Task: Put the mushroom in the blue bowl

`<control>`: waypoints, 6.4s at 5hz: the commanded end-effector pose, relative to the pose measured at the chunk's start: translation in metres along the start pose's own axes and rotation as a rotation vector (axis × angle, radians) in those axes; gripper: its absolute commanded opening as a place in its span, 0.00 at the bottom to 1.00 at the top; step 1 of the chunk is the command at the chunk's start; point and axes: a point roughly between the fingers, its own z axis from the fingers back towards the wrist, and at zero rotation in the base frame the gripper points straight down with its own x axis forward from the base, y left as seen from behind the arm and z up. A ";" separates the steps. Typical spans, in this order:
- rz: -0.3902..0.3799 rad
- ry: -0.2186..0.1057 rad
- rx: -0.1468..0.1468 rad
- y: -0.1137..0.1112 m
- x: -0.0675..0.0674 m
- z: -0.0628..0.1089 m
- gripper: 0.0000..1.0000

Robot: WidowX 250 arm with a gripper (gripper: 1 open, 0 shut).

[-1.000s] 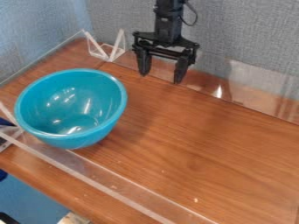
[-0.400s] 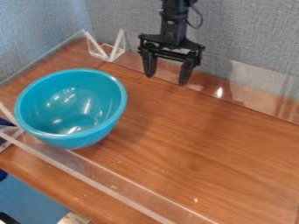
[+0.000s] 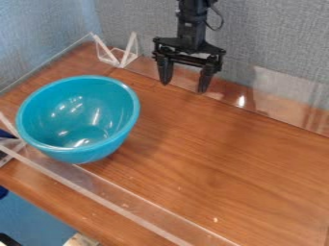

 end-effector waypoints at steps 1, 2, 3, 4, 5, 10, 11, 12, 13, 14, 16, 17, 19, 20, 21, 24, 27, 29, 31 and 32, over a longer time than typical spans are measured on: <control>0.008 -0.051 -0.008 0.000 0.004 0.016 1.00; 0.016 -0.051 -0.009 0.000 0.005 0.014 1.00; 0.024 -0.052 -0.011 -0.001 0.006 0.012 1.00; 0.032 -0.052 -0.014 -0.003 0.007 0.010 1.00; 0.039 -0.053 -0.016 -0.004 0.008 0.009 1.00; 0.078 -0.053 -0.023 0.001 0.008 0.003 1.00; 0.086 -0.052 -0.024 0.002 0.008 0.001 1.00; 0.094 -0.052 -0.025 0.004 0.008 0.000 1.00; 0.101 -0.051 -0.026 0.004 0.009 -0.001 1.00; 0.108 -0.051 -0.026 0.005 0.010 -0.004 1.00; 0.120 -0.049 -0.025 0.006 0.013 -0.007 1.00; 0.126 -0.047 -0.025 0.006 0.014 -0.009 1.00; 0.161 -0.055 -0.025 0.026 -0.001 0.002 1.00; 0.171 -0.059 -0.027 0.032 -0.006 0.006 1.00; 0.185 -0.061 -0.027 0.039 -0.010 0.010 1.00; 0.224 -0.054 -0.021 0.055 -0.020 0.014 1.00; 0.263 -0.043 -0.007 0.071 -0.030 0.015 1.00; 0.290 -0.033 0.003 0.083 -0.040 0.016 1.00; 0.315 -0.019 0.017 0.092 -0.045 0.013 1.00; 0.326 -0.011 0.024 0.097 -0.048 0.011 1.00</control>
